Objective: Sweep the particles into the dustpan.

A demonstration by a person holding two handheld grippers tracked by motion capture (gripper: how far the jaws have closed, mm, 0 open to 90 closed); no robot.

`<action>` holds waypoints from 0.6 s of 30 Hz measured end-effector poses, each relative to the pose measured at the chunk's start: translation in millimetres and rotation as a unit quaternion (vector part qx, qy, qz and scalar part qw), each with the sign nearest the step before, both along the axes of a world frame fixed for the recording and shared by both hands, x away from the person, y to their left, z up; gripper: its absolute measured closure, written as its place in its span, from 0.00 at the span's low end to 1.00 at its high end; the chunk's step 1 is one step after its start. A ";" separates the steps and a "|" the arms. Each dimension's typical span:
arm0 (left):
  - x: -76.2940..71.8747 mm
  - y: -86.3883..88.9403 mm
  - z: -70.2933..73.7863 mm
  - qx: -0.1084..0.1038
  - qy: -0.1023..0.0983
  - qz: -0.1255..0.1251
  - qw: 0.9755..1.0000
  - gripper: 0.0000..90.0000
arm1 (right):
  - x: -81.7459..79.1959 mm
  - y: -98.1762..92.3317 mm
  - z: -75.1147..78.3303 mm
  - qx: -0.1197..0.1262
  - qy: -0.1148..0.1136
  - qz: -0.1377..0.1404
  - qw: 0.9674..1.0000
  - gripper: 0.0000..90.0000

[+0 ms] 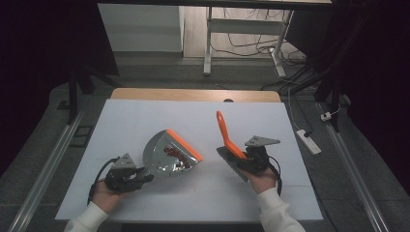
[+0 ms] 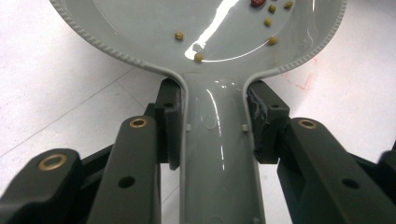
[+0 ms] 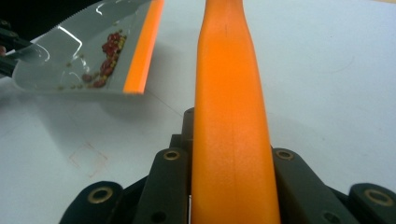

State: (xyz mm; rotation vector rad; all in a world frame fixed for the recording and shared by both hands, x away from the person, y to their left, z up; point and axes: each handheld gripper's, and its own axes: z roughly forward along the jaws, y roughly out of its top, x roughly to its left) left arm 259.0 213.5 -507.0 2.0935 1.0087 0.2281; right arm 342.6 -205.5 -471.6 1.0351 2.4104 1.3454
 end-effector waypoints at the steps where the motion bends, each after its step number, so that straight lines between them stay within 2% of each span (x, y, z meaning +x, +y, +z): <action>1: 0.0 0.1 -0.1 -0.002 0.001 0.004 1.000 0.69 | -0.4 -0.9 -0.1 -0.002 0.000 0.001 1.000 0.85; 6: -0.6 -1.4 -0.3 0.003 0.005 0.019 1.000 0.69 | -4.7 -6.2 -1.7 -0.015 -0.003 0.002 1.000 0.85; 10: -1.7 -2.7 -0.2 0.002 0.008 0.036 0.999 0.69 | -7.0 -9.6 -2.3 -0.017 -0.002 0.004 1.000 0.85; 18: -3.1 -1.4 0.1 0.002 0.013 0.071 0.997 0.69 | -11.6 -19.0 -1.8 -0.012 -0.012 0.020 1.000 0.85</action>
